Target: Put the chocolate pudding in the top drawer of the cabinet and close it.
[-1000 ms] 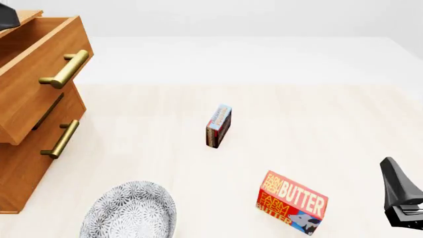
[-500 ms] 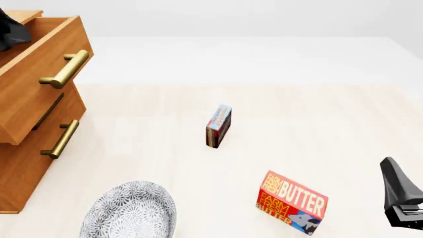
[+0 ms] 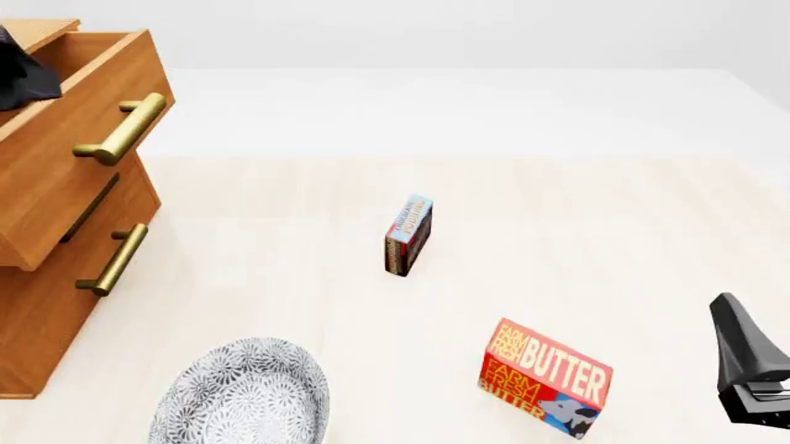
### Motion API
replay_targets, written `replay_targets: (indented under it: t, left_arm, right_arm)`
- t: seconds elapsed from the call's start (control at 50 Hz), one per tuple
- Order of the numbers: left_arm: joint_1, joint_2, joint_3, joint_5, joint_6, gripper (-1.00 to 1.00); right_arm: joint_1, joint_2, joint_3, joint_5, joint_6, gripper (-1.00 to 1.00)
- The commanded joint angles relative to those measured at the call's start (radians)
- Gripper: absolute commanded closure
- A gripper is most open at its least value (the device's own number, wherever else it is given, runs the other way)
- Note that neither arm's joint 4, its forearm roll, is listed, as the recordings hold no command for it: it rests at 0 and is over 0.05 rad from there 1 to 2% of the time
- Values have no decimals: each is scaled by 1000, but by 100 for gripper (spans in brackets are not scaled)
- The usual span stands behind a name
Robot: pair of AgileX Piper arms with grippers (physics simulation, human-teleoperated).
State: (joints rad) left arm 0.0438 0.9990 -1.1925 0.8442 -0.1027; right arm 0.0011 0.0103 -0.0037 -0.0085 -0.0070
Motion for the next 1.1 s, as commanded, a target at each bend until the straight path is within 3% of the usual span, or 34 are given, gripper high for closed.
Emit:
replay_targets:
  t: [0.02,0.6,1.1]
  left_arm:
    - [4,17,19,2,8,-100]
    - [-4,59,104,-35,11,-100]
    - [-27,119,108,-67,10,-100]
  right_arm:
    - [0,0,0,0,0,-100]
    - [0,0,0,0,0,-100]
    - [0,0,0,0,0,-100]
